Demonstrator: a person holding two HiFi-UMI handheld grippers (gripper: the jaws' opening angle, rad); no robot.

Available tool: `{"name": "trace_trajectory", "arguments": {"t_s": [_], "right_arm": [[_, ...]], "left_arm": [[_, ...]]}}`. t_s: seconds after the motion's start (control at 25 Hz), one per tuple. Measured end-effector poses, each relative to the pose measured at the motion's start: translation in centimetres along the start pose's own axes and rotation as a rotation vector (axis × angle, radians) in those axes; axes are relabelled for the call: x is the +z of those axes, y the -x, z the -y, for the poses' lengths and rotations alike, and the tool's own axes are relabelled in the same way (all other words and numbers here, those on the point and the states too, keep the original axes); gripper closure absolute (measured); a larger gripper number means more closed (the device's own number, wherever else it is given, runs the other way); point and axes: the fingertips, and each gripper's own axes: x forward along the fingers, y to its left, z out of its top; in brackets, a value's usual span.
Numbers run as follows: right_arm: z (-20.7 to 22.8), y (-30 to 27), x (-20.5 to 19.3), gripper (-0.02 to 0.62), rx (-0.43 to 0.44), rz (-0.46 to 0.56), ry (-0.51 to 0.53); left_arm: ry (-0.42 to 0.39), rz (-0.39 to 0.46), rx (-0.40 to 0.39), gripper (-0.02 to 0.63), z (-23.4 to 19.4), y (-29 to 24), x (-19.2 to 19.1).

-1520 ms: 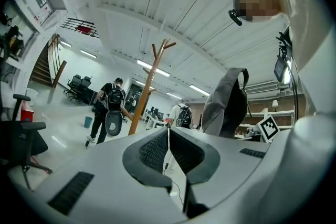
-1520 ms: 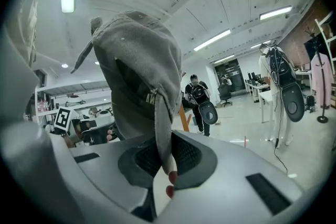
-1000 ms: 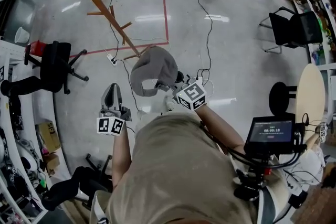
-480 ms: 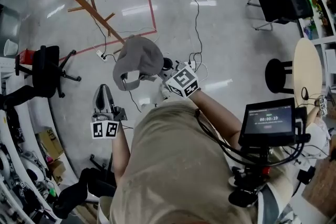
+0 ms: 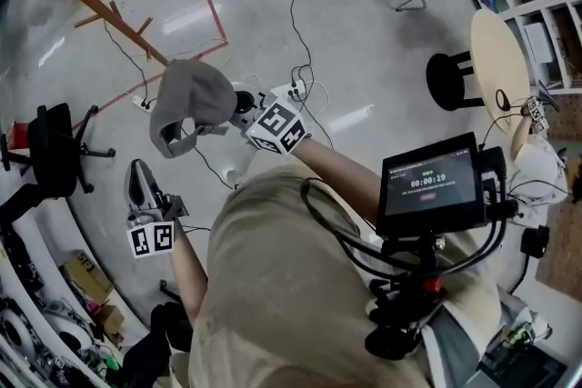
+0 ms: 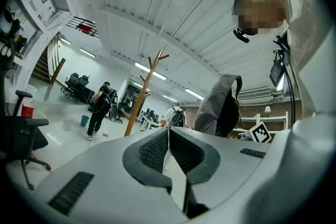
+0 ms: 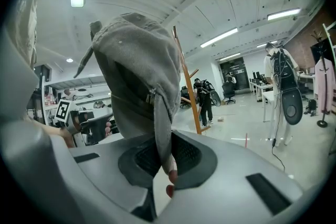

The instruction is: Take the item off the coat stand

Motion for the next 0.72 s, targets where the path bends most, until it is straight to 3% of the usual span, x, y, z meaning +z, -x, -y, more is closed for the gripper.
{"name": "trace_trajectory", "arguments": {"t_s": [0.2,0.72], "right_arm": [[-2.5,1.0,-2.3,0.568,-0.049,0.001,-0.012],[-2.5,1.7,-3.9,0.568,-0.077,0.01,-0.04]], "left_arm": [[-0.004,-0.01,-0.025,0.586,-0.7,3.7,-1.2],[-0.001,-0.057,-0.052,0.586,0.1,4.3,-3.4]]}}
